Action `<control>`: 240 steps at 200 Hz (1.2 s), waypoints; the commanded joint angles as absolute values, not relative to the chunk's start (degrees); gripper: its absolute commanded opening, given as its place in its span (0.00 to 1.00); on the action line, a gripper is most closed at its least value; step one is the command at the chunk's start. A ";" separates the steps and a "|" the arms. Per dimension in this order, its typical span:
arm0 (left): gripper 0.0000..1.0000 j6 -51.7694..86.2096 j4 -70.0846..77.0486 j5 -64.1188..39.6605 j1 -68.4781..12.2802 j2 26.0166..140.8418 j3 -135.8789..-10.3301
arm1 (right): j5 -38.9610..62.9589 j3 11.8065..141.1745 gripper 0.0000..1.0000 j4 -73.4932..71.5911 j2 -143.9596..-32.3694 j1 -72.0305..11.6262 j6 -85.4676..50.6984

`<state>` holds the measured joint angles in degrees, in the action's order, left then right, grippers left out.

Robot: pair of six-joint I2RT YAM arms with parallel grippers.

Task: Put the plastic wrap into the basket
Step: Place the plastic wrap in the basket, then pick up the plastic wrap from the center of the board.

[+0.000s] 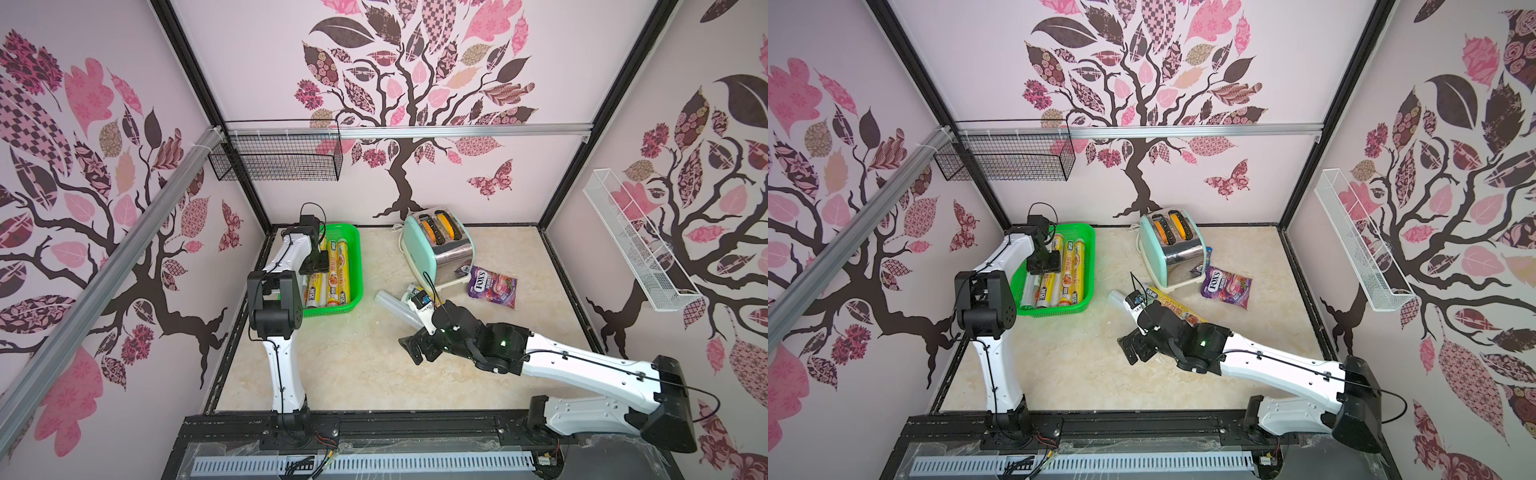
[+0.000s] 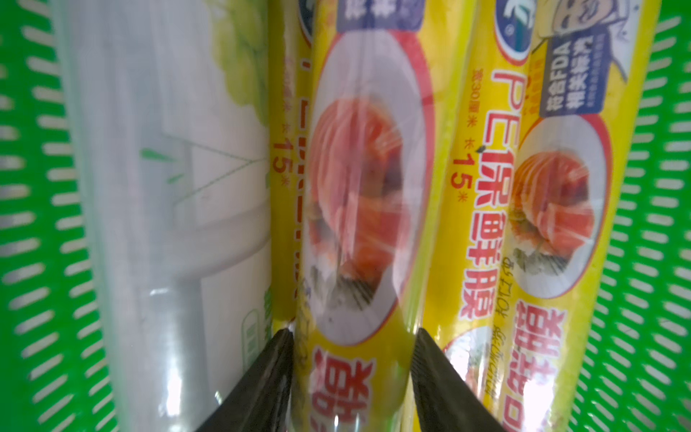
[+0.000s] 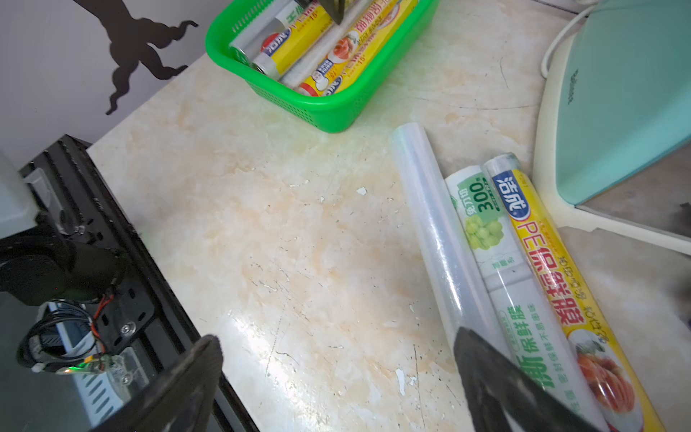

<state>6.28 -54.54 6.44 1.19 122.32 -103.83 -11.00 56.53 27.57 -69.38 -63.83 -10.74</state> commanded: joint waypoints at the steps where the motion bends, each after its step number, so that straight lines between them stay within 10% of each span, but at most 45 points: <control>1: 0.51 8.14 -49.40 12.56 1.61 117.70 -100.77 | -13.91 58.50 0.99 29.87 -69.60 -64.03 -11.03; 108: 0.48 11.05 -52.23 10.58 1.44 116.14 -100.98 | -15.76 53.93 0.99 28.94 -66.08 -63.67 -13.73; 162: 0.53 7.67 -52.95 7.12 1.51 103.24 -94.31 | 1.63 52.88 0.94 33.19 -68.14 -49.31 -9.92; 240: 0.85 -2.41 -57.07 -3.60 2.64 80.25 -80.00 | 1.48 54.97 0.86 37.06 -83.92 -44.48 -5.03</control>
<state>2.33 -53.78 2.09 2.22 86.26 -83.72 0.71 53.04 35.53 -80.88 -45.06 -7.53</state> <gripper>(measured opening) 0.794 0.871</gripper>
